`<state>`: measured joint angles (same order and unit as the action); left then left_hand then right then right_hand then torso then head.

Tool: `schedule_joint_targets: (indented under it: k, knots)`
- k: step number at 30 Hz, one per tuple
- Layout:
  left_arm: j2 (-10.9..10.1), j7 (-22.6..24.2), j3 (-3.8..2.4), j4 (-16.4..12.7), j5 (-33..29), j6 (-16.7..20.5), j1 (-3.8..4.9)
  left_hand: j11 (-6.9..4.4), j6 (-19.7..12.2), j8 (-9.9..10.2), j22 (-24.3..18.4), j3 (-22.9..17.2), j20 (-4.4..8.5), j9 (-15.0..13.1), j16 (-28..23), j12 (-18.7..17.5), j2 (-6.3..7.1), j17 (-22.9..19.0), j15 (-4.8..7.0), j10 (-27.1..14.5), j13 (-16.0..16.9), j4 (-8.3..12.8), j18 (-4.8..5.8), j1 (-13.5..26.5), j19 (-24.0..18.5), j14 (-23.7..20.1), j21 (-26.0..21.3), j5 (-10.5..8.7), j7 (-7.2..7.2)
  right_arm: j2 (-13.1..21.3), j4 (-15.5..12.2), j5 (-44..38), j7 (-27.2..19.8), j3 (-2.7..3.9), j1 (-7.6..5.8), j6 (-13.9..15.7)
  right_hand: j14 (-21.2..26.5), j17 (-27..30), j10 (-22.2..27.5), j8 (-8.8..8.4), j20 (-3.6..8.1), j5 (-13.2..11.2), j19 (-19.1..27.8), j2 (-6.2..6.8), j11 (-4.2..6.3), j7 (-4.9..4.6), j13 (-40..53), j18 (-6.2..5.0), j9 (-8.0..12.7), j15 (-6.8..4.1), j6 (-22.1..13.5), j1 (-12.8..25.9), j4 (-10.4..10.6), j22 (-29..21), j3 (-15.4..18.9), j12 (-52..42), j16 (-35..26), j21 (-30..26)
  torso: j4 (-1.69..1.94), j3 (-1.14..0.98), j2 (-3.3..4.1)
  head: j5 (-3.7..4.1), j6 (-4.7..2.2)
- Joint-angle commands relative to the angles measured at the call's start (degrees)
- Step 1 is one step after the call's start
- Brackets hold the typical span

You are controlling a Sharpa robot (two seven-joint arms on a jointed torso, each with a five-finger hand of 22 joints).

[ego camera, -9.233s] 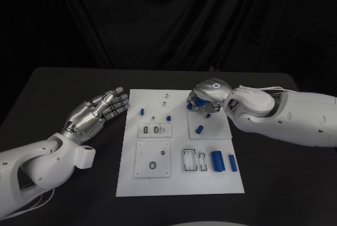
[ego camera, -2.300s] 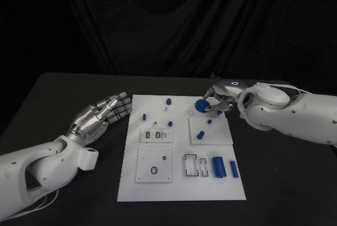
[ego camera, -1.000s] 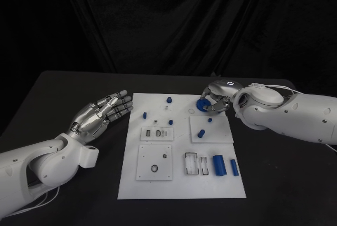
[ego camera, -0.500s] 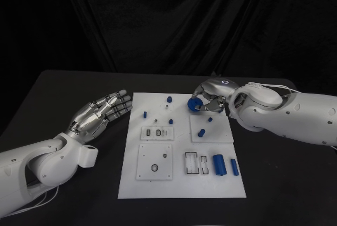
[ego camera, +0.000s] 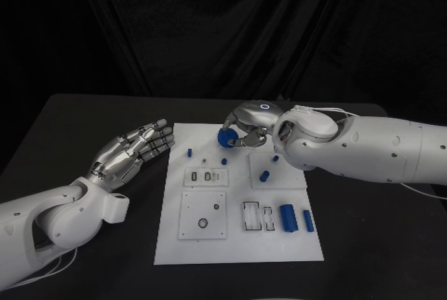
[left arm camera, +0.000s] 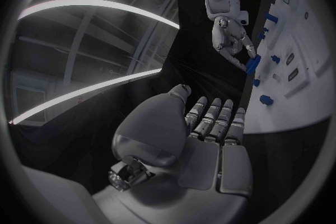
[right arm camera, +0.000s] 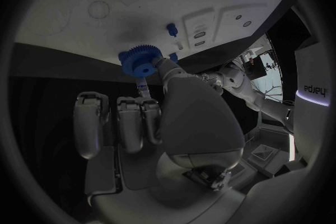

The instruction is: Assemble the parts on the task board

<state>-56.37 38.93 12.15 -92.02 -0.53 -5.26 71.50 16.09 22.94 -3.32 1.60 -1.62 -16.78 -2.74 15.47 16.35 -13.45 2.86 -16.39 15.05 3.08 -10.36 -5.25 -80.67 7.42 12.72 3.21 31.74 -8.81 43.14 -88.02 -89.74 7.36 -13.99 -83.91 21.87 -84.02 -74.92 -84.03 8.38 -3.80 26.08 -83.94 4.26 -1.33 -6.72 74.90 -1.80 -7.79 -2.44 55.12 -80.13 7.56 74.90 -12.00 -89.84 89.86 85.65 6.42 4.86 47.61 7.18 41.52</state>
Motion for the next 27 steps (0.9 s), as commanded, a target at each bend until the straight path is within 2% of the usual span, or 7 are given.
schedule_joint_targets:
  k: [1,5,10,15,19,23,27]
  knots:
    - [0.15,7.56,-0.04,-0.11,-0.07,-0.96,-0.07,-0.16,0.00,-0.08,-0.04,-0.38,-0.10,-0.04,0.22,0.40,-0.16,0.07,-0.29,-0.42,-0.02,0.05,1.06,0.30,-0.27,0.12,-0.36,0.23,-0.93,-1.36,1.05,-0.60,-1.53,0.09,-0.04,0.72,-5.98,-15.08,-5.97,7.68,-0.44,-0.25,-2.28,-0.21,-0.21,1.03,15.10,0.20,-10.40,0.33,0.85,0.29,-0.09,10.99,0.11,-0.16,0.14,0.04,-0.02,0.00,-0.30,0.02,0.02]
    - [0.02,7.50,-0.04,-0.12,-0.07,-0.96,-0.07,-0.16,0.00,-0.08,-0.04,-0.38,-0.10,-0.04,0.22,0.40,-0.16,0.07,-0.29,-0.42,-0.02,0.05,1.06,0.30,-0.27,0.12,-0.36,0.23,-0.93,-3.12,2.40,-0.60,-1.62,0.10,0.10,-0.08,-5.98,-15.08,-5.97,7.69,-0.44,-0.49,-2.27,-0.23,-0.20,1.03,15.10,0.20,-10.51,0.33,0.66,0.34,-0.09,10.98,0.12,-0.16,0.14,0.03,0.04,-0.05,-0.23,0.05,-0.12]
    - [-0.19,7.42,-0.04,-0.23,-0.07,-0.94,-0.07,-0.16,0.00,-0.08,-0.04,-0.38,-0.10,-0.04,0.22,0.40,-0.16,0.07,-0.29,-0.42,-0.02,0.05,1.06,0.30,-0.27,0.12,-0.36,0.23,-0.93,-4.61,4.16,-0.61,-1.52,0.10,0.55,-1.19,-5.98,-15.08,-5.97,7.63,-0.43,-0.80,-2.26,-0.28,-0.23,0.98,15.10,0.19,-10.63,0.33,0.32,0.38,-0.10,10.96,0.11,-0.16,0.14,0.00,0.28,0.00,-0.22,0.39,-0.52]
    - [-0.23,7.35,-0.04,-0.25,-0.07,-1.00,-0.07,-0.16,0.00,-0.08,-0.04,-0.38,-0.10,-0.04,0.22,0.40,-0.16,0.07,-0.29,-0.42,-0.02,0.05,1.06,0.30,-0.27,0.12,-0.36,0.23,-0.93,-5.64,5.70,-0.61,-1.58,0.10,1.08,-1.77,-5.98,-15.08,-5.97,7.55,-0.44,-1.03,-2.21,-0.32,-0.27,0.91,15.10,0.17,-10.70,0.35,0.03,0.42,-0.10,10.91,0.10,-0.16,0.14,-0.07,0.15,0.04,-0.26,0.06,-0.63]
    - [-0.16,7.26,-0.04,-0.16,-0.07,-1.05,-0.07,-0.17,0.05,-0.09,-0.04,-0.54,-0.10,-0.04,0.37,0.48,-0.16,0.09,-0.32,-0.40,-0.01,0.11,1.10,0.34,-0.28,0.22,-0.38,0.25,-0.93,-6.40,6.55,-0.61,-1.70,0.11,1.37,-2.05,-5.98,-15.08,-5.97,7.39,-0.46,-1.23,-2.14,-0.37,-0.33,0.82,15.10,0.14,-10.74,0.40,-0.40,0.48,-0.10,10.84,0.07,-0.16,0.14,-0.17,-0.03,-0.04,-0.19,-0.21,-0.82]
    - [-0.11,7.12,-0.04,-0.14,-0.07,-1.07,-0.07,-0.17,0.05,-0.09,-0.04,-0.54,-0.10,-0.04,0.37,0.48,-0.16,0.09,-0.32,-0.40,-0.01,0.11,1.10,0.34,-0.28,0.22,-0.38,0.25,-0.93,-7.05,7.01,-0.61,-1.73,0.11,1.47,-2.48,-5.98,-15.08,-5.97,7.19,-0.50,-1.52,-2.06,-0.40,-0.38,0.74,15.10,0.11,-10.76,0.45,-0.85,0.58,-0.06,10.77,0.05,-0.16,0.14,-0.26,0.06,0.01,-0.24,-0.41,-0.58]
    - [-0.03,7.00,-0.04,-0.13,-0.07,-1.12,-0.07,-0.17,0.05,-0.09,-0.04,-0.54,-0.10,-0.04,0.37,0.48,-0.16,0.09,-0.32,-0.40,-0.01,0.11,1.10,0.34,-0.28,0.22,-0.38,0.25,-0.93,-7.45,7.24,-0.61,-1.52,0.12,1.52,-3.08,-5.98,-15.08,-5.97,7.05,-0.52,-1.76,-2.04,-0.44,-0.39,0.71,15.10,0.10,-10.76,0.46,-1.13,0.63,-0.05,10.75,0.02,-0.16,0.14,-0.30,0.08,0.01,-0.21,-0.27,-0.36]
